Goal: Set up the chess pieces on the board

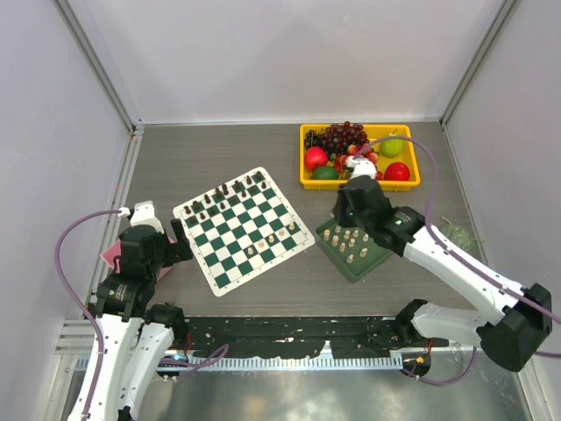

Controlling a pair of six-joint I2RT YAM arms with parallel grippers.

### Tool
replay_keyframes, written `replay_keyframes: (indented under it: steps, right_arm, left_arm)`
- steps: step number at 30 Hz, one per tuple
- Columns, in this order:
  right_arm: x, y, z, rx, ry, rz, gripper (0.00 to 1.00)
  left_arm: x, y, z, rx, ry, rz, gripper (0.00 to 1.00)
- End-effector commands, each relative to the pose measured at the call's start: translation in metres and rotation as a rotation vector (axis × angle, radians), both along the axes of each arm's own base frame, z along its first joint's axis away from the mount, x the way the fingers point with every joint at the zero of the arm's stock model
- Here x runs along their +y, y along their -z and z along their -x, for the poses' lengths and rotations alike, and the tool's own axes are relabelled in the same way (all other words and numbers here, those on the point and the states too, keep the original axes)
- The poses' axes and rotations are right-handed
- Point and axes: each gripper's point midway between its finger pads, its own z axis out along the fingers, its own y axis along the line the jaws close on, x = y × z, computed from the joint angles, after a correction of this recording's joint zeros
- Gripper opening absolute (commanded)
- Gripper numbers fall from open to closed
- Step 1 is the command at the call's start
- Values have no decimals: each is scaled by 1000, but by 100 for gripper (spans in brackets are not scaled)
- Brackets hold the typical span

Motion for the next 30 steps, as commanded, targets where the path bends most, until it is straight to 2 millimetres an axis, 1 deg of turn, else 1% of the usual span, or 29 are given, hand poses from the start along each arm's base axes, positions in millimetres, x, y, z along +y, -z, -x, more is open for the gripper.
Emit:
replay_keyframes:
  steps: [1, 2, 3, 4, 5, 6, 7, 8, 9, 10, 11, 12, 13, 14, 15, 16, 17, 18, 19, 20, 21, 22, 30]
  right_arm:
    - [74, -29, -1, -57, -119, -53, 12]
    - [96, -33, 6, -65, -175, -68, 11]
    - [117, -29, 5, -51, -208, -64, 11]
    - [140, -40, 10, -64, -257, -88, 11]
    - [157, -25, 13, -36, -286, -62, 11]
    - [178, -36, 20, -55, -330, -85, 11]
    - [191, -19, 20, -25, -350, -53, 11]
    - [210, -27, 29, -32, -397, -67, 11]
    - [221, -13, 28, -11, -411, -38, 11]
    - [235, -17, 35, -10, -444, -48, 11]
    - [245, -2, 36, 15, -461, -24, 11]
    - [257, -5, 42, 16, -491, -32, 11]
    - [265, 9, 43, 41, -499, -11, 11]
    - [274, 8, 48, 53, -522, -9, 11]
    - [281, 24, 51, 81, -539, 18, 11]
    - [287, 22, 54, 84, -555, 17, 11]
    - [291, 33, 56, 101, -567, 31, 11]
    - [298, 31, 59, 97, -581, 24, 11]
    - [300, 41, 59, 112, -582, 39, 11]
    - [303, 41, 61, 115, -589, 39, 11]
    - [305, 48, 62, 127, -594, 50, 11]
    - [306, 54, 62, 141, -592, 62, 11]
    - [309, 83, 64, 189, -598, 103, 11]
  left_arm:
    - [3, -19, -5, -69, -21, 2, 99]
    - [5, -21, -4, -76, -30, -3, 99]
    - [7, -22, -4, -79, -36, -7, 99]
    - [8, -23, -3, -88, -45, -7, 99]
    - [10, -24, -2, -93, -53, -10, 99]
    - [11, -26, -1, -100, -62, -13, 99]
    - [13, -27, -1, -106, -72, -16, 99]
    - [15, -27, 0, -111, -80, -19, 99]
    - [16, -29, 0, -122, -89, -17, 99]
    - [17, -30, 1, -127, -97, -19, 99]
    - [19, -31, 2, -134, -103, -20, 99]
    - [19, -31, 2, -134, -106, -20, 99]
    - [19, -31, 3, -138, -108, -19, 99]
    - [19, -32, 2, -141, -109, -17, 99]
    - [19, -32, 3, -142, -109, -17, 99]
    - [19, -33, 2, -145, -109, -17, 99]
    - [19, -32, 2, -144, -108, -16, 99]
    - [19, -32, 2, -142, -108, -16, 99]
    - [18, -32, 2, -142, -105, -15, 99]
    - [18, -32, 2, -139, -103, -16, 99]
    - [18, -30, 2, -134, -101, -15, 99]
    - [17, -30, 2, -132, -97, -15, 99]
    - [16, -31, 2, -134, -93, -13, 99]
